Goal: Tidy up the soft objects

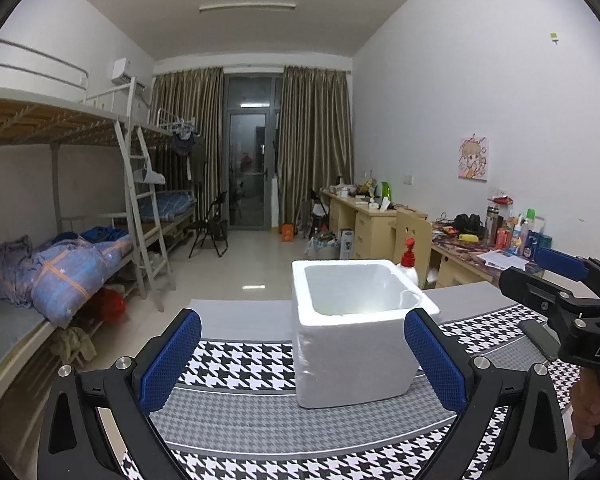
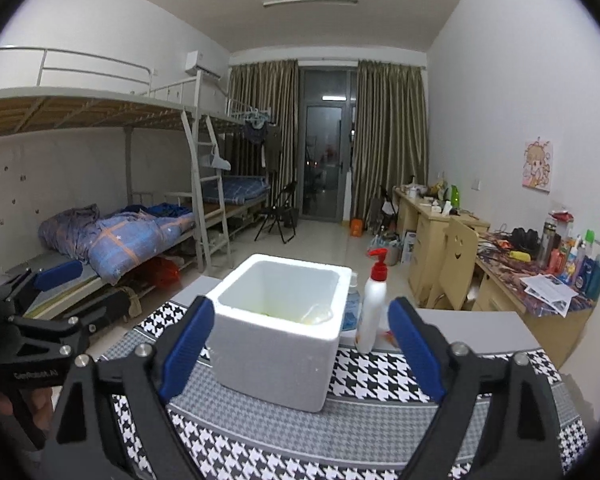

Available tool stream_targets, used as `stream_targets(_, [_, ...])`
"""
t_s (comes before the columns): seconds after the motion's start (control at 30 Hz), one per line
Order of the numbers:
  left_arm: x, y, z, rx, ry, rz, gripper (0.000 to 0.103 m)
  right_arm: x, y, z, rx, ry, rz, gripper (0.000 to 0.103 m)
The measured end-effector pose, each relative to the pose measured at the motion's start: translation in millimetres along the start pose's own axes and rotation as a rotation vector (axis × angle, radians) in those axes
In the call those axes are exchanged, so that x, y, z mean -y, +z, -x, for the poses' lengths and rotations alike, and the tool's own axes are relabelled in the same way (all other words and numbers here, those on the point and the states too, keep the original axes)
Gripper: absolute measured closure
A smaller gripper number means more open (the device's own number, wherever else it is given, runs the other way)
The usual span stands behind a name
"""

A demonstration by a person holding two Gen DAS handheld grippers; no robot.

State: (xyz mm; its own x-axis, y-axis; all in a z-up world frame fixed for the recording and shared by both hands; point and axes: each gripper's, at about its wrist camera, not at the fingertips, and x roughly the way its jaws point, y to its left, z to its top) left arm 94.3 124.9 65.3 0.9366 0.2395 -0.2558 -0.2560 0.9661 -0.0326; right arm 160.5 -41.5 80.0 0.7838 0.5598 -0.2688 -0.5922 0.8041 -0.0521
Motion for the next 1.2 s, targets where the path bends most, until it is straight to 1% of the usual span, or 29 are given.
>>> stream_targets(0.03, [2, -1, 2, 0.005, 0.0, -0.004, 0.001, 1, -1, 3, 0.009, -0.002, 0.0, 0.009])
stream_targets(0.07, [4, -3, 6, 0.01, -0.004, -0.009, 0.001, 1, -4, 10, 0.03, -0.008, 0.004, 0.003])
stream_targets(0.1, [4, -3, 9, 0.012, -0.007, -0.011, 0.001, 0, -7, 16, 0.057, -0.016, 0.006, 0.0])
stream_targets(0.2, [9, -9, 20, 0.031, -0.006, -0.018, 0.001, 0, -14, 29, 0.093, -0.027, 0.003, 0.0])
stream_targets(0.3, [13, -17, 28, 0.041, -0.01, -0.023, 0.001, -1, -20, 34, 0.095, -0.026, -0.001, 0.0])
stream_targets(0.47, [16, -24, 36, 0.053, -0.022, -0.021, 0.001, -7, -33, 41, 0.104, -0.041, 0.034, 0.0])
stream_targets(0.53, [18, -30, 42, 0.07, -0.015, -0.022, 0.001, -7, -38, 46, 0.104, -0.041, 0.028, 0.0])
stream_targets(0.73, [25, -47, 52, 0.085, -0.023, -0.022, 0.001, -9, -58, 57, 0.1, -0.05, 0.033, 0.0])
stream_targets(0.8, [27, -52, 53, 0.089, -0.025, -0.018, 0.001, -10, -66, 60, 0.1, -0.059, 0.033, 0.0])
stream_targets(0.9, [30, -61, 54, 0.095, -0.009, -0.01, 0.001, -9, -75, 59, 0.093, -0.068, 0.03, 0.0])
stream_targets(1.03, [34, -74, 52, 0.087, -0.003, -0.007, 0.001, -7, -84, 59, 0.089, -0.069, 0.01, 0.0])
stream_targets(1.2, [38, -83, 54, 0.094, -0.001, -0.029, 0.001, -3, -95, 59, 0.082, -0.076, -0.008, 0.0])
